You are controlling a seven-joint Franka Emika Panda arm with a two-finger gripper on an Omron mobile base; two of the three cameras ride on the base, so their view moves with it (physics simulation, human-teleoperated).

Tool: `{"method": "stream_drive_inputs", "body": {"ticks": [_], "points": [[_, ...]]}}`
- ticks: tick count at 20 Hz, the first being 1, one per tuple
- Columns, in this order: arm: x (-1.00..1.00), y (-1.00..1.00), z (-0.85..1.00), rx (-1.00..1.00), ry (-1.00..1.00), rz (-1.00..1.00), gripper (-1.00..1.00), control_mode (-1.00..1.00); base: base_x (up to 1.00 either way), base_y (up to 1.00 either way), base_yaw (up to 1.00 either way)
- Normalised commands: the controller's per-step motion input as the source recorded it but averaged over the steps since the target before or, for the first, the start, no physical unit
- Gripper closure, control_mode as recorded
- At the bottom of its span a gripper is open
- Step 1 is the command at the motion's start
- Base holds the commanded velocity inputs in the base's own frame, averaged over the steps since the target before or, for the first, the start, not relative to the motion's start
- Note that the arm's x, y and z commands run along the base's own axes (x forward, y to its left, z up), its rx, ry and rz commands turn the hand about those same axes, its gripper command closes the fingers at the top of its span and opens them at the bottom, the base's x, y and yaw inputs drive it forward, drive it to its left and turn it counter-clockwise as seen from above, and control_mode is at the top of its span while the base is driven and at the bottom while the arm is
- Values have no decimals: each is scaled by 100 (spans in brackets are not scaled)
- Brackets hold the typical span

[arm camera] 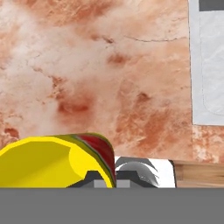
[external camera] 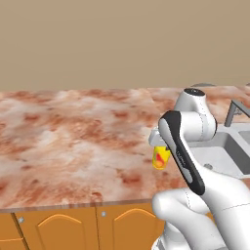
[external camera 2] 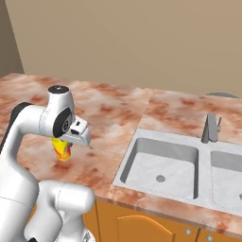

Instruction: Pick the cup and bowl from the counter and place them on the counter next to the sink.

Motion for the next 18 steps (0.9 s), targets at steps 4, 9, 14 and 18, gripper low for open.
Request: {"method": "stream_drive_inputs", "body": {"ticks": [4, 9, 14, 18], "points": [[0, 0, 0, 0, 0, 0, 100, 100, 0, 0, 0], [4, 0, 0, 0, 0, 0, 100, -100, 0, 0, 0], [51, 0, -7, 0, 0, 0, 100, -100, 0, 0, 0], [43, -4, -5, 0, 0, 0, 100, -100, 0, 0, 0]]}}
